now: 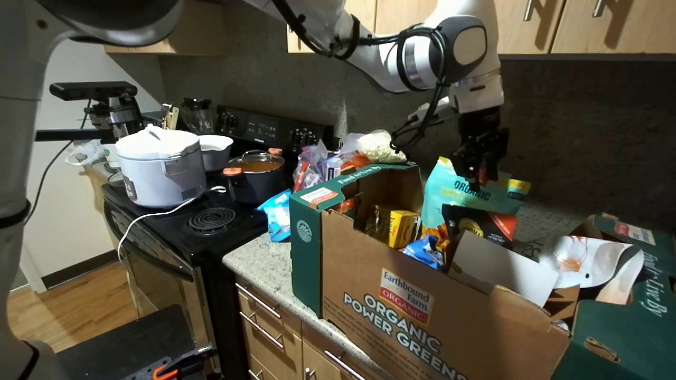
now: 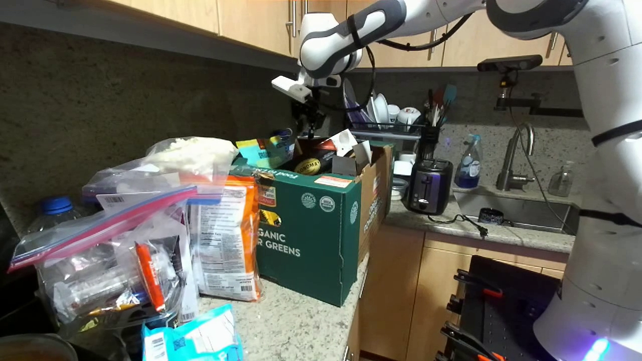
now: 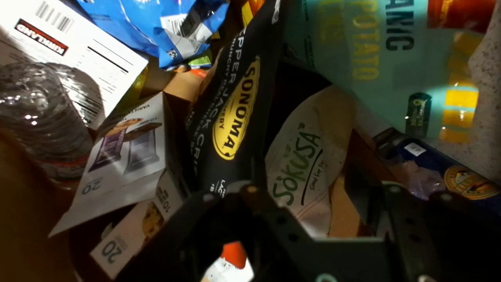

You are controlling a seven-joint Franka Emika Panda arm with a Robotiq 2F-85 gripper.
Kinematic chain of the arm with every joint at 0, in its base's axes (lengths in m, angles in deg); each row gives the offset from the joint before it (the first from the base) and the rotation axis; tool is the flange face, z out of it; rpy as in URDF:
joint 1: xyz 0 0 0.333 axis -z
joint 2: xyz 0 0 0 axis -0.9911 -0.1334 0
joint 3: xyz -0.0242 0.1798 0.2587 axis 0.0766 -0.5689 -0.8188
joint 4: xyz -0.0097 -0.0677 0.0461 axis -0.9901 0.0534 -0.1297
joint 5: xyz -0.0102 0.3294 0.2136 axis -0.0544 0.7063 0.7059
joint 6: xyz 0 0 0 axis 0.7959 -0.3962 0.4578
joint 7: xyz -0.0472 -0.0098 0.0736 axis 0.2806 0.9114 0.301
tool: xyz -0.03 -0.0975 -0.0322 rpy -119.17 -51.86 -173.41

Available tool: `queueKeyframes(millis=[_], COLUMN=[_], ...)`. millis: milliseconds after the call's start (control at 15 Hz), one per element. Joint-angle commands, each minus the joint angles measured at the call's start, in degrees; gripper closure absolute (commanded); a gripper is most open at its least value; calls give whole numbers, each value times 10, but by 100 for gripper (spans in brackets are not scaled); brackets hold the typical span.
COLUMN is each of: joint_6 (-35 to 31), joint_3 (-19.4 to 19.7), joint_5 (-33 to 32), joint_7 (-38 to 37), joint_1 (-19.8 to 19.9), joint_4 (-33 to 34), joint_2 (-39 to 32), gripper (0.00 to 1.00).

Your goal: Put the bottle of water, the black and dark blue snack packs, the top plastic and the remaining snack pack in the box respectively

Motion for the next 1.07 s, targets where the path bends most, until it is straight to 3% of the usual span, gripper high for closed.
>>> queueKeyframes(millis=[0,133,1000], joint_6=[-18,-16,-8], joint_3=[-22,-38,-120], joint_5=[13,26,191], joint_7=[32,56,234], joint_1=[-9,-12,-38], joint_4=[-77,-100,-200], joint_2=[80,107,190], gripper=[12,0,0])
